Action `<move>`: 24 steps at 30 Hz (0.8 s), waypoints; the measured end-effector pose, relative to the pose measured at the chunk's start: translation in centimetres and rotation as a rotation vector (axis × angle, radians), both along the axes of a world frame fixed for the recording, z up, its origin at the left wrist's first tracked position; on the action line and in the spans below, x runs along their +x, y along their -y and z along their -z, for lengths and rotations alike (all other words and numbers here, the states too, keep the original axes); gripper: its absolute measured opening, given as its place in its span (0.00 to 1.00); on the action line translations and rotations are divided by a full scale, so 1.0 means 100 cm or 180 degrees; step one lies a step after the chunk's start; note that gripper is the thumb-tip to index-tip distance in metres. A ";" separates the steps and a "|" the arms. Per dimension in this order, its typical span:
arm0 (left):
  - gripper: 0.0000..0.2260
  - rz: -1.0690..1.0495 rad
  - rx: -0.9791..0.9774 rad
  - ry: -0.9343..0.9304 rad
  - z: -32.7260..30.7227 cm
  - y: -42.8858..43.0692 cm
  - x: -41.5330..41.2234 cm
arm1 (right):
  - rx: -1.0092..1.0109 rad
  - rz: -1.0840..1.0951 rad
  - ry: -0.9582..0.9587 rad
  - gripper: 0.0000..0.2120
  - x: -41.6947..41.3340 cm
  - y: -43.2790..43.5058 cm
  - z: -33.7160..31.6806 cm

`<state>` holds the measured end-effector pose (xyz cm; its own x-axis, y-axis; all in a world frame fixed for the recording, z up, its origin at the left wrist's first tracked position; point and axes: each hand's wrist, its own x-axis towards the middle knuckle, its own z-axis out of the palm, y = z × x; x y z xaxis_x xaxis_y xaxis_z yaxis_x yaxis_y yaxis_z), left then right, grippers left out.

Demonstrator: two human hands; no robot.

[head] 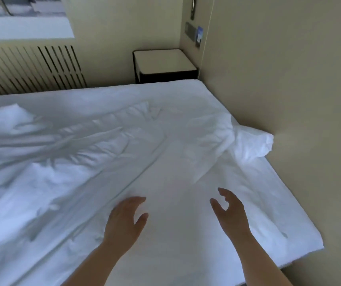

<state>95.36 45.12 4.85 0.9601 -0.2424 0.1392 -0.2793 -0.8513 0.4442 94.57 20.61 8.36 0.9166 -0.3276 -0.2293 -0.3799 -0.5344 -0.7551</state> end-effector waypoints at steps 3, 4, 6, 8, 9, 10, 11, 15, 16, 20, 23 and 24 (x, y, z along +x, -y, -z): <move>0.57 -0.0339 0.0327 -0.0858 0.007 -0.007 0.010 | -0.0524 -0.0111 -0.0466 0.27 0.022 0.003 0.019; 0.56 -0.0409 0.0280 -0.0942 0.014 -0.007 0.010 | -0.0715 -0.0141 -0.0547 0.29 0.027 0.009 0.024; 0.49 -0.0358 0.0560 -0.0871 0.021 0.001 0.014 | -0.0959 -0.0148 -0.0654 0.33 0.041 0.027 0.030; 0.37 -0.0276 0.0609 -0.0717 0.023 0.015 0.010 | -0.1019 -0.0119 -0.0836 0.38 0.057 0.050 0.035; 0.33 -0.0020 0.0622 -0.0605 0.024 0.027 0.008 | -0.0919 -0.0069 -0.0968 0.40 0.064 0.064 0.038; 0.33 0.0291 0.0611 -0.0323 0.032 0.040 0.006 | -0.0700 0.0027 -0.1087 0.41 0.071 0.080 0.043; 0.34 0.0549 0.0620 -0.0214 0.034 0.056 0.007 | -0.0396 0.0131 -0.1175 0.43 0.075 0.095 0.047; 0.37 0.0587 0.0863 -0.0022 0.064 0.098 0.020 | 0.0591 0.0246 -0.1444 0.48 0.081 0.133 0.065; 0.37 0.0538 0.0897 -0.0018 0.069 0.101 0.024 | 0.0605 0.0213 -0.1499 0.49 0.083 0.134 0.067; 0.37 0.0473 0.1049 0.0082 0.070 0.101 0.027 | 0.0548 0.0180 -0.1403 0.60 0.087 0.136 0.079; 0.36 0.0440 0.0926 -0.0137 0.066 0.100 0.025 | 0.0648 0.0263 -0.1251 0.60 0.078 0.129 0.076; 0.36 0.0429 0.0870 -0.0152 0.064 0.100 0.023 | 0.0653 0.0309 -0.1228 0.54 0.073 0.125 0.070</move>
<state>97.66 35.16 -1.57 0.9207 -0.3902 0.0068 -0.3821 -0.8977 0.2191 101.87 8.13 1.39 0.7186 -0.3198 -0.6175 -0.6954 -0.3363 -0.6351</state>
